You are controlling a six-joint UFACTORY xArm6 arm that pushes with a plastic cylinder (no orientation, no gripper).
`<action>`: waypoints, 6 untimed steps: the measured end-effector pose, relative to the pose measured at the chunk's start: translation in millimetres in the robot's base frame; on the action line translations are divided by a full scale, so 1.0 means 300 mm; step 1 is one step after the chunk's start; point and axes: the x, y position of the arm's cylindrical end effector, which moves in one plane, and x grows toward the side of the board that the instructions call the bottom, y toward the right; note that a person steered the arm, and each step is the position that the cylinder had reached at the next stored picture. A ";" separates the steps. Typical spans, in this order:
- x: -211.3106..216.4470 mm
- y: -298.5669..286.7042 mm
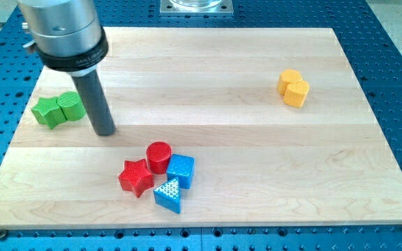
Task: Place your arm top left of the hexagon
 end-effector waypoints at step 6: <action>-0.548 1.064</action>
